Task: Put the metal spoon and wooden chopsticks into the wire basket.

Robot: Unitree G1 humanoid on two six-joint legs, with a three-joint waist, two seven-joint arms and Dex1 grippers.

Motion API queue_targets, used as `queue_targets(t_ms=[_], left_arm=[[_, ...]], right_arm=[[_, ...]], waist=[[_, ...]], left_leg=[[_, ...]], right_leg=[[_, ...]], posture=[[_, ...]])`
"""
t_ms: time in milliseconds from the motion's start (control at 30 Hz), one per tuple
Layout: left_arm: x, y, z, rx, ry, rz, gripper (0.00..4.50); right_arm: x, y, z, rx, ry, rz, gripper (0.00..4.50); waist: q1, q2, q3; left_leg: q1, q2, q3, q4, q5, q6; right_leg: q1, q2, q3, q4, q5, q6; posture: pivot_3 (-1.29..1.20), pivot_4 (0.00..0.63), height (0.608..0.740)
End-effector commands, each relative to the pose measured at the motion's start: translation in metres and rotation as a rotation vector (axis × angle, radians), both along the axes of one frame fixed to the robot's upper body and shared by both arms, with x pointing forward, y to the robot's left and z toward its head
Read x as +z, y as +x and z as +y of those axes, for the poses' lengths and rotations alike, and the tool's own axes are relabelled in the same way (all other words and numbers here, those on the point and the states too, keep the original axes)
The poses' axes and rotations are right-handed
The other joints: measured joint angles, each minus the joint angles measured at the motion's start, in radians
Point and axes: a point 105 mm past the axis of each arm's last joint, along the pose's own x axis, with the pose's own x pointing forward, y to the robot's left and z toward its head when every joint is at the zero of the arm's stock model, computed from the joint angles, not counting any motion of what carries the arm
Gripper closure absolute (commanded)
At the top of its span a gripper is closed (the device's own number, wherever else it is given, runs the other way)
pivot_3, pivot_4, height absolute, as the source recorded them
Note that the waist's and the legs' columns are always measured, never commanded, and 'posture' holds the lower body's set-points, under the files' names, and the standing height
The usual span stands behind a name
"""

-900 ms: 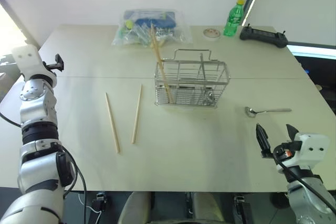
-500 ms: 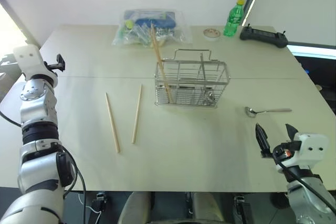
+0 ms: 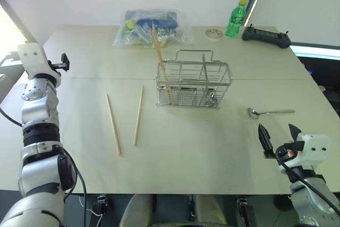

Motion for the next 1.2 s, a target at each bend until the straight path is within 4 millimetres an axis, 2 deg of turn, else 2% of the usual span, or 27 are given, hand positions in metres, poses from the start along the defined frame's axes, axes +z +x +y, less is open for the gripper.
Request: queue_targets(t_ms=[33,200,267,367,433,533,667,767,833,933,1000,1067,1200], left_arm=[[0.022,-0.004,-0.001,-0.018,0.021,-0.062,0.11],[0.031,-0.005,-0.032,-0.244,0.017,-0.065,0.11],[0.03,-0.009,-0.053,-0.41,-0.013,-0.025,0.11],[0.032,-0.031,-0.099,-0.754,0.085,0.056,0.11],[0.035,-0.051,-0.12,-0.932,0.137,0.102,0.11],[0.044,-0.069,-0.132,-1.062,0.185,0.146,0.11],[0.063,-0.092,-0.147,-1.226,0.203,0.161,0.11],[0.07,-0.111,-0.162,-1.355,0.203,0.189,0.11],[0.065,-0.127,-0.173,-1.45,0.228,0.239,0.11],[0.041,-0.148,-0.187,-1.558,0.322,0.358,0.11],[0.022,-0.154,-0.197,-1.6,0.347,0.403,0.11],[0.011,-0.157,-0.203,-1.625,0.367,0.416,0.11],[0.0,-0.16,-0.212,-1.65,0.399,0.413,0.11]], right_arm=[[0.012,0.004,-0.004,0.015,-0.052,-0.036,0.0],[0.031,0.017,-0.018,0.071,-0.153,-0.03,0.0],[0.042,0.024,-0.024,0.127,-0.21,-0.012,0.0],[0.06,0.035,-0.031,0.262,-0.319,0.045,0.0],[0.068,0.041,-0.034,0.355,-0.395,0.093,0.0],[0.071,0.048,-0.036,0.485,-0.458,0.18,0.0],[0.065,0.049,-0.041,0.675,-0.566,0.325,0.0],[0.065,0.054,-0.048,0.754,-0.6,0.395,0.0],[0.065,0.059,-0.05,0.796,-0.616,0.427,0.0],[0.063,0.066,-0.049,0.866,-0.648,0.47,0.0],[0.06,0.081,-0.048,0.887,-0.663,0.485,0.0],[0.058,0.091,-0.047,0.906,-0.675,0.499,0.0],[0.046,0.11,-0.049,0.913,-0.708,0.545,0.0]], waist=[[0.0,0.0,0.0],[-0.001,0.0,0.0],[-0.001,0.0,0.0],[-0.008,0.001,0.001],[-0.012,0.001,0.001],[-0.012,0.001,0.001],[-0.014,0.001,0.002],[-0.02,0.001,0.003],[-0.024,0.001,0.004],[-0.031,0.003,0.005],[-0.031,0.005,0.006],[-0.03,0.006,0.007],[-0.024,0.005,0.008]], left_leg=[[0.0,0.0,0.0,0.0,0.0,0.0],[0.0,0.0,0.002,0.001,0.0,0.0],[0.0,0.0,0.002,0.001,0.0,0.0],[0.0,0.0,0.004,0.001,0.0,0.0],[0.0,0.0,0.005,0.001,0.0,0.0],[0.0,0.002,0.005,0.001,0.0,0.0],[0.001,0.002,0.006,0.002,0.0,0.001],[0.0,0.003,0.007,0.002,0.0,0.001],[0.0,0.003,0.007,0.003,0.0,0.001],[0.001,0.003,0.01,0.001,0.0,0.001],[0.002,0.003,0.012,0.001,-0.001,0.002],[0.003,0.002,0.014,0.001,-0.001,0.002],[0.003,0.004,0.015,0.002,-0.001,0.002]], right_leg=[[0.0,0.0,0.0,0.0,0.0,0.0],[0.001,0.0,0.001,0.0,0.0,0.0],[0.001,0.0,0.001,0.0,0.0,0.0],[0.001,0.0,0.001,0.0,0.0,-0.001],[0.001,0.0,0.001,0.0,-0.002,-0.004],[0.001,0.0,0.001,-0.001,-0.002,-0.005],[0.002,0.0,0.001,-0.001,-0.003,-0.006],[0.003,-0.002,0.001,-0.001,-0.003,-0.006],[0.002,-0.002,0.001,-0.002,-0.003,-0.006],[0.002,-0.003,0.002,-0.002,-0.003,-0.006],[0.002,-0.003,0.003,-0.002,-0.003,-0.006],[0.002,-0.003,0.003,-0.002,-0.003,-0.006],[0.002,-0.002,0.003,-0.002,-0.002,-0.007]], posture=[[0.0,0.15,0.721],[0.0,0.15,0.721],[0.0,0.15,0.721],[0.0,0.15,0.721],[0.0,0.15,0.721],[0.0,0.15,0.721],[0.0,0.15,0.721],[0.0,0.15,0.721],[0.0,0.15,0.721],[0.0,0.15,0.721],[0.0,0.15,0.721],[0.0,0.15,0.721],[0.0,0.15,0.721]])
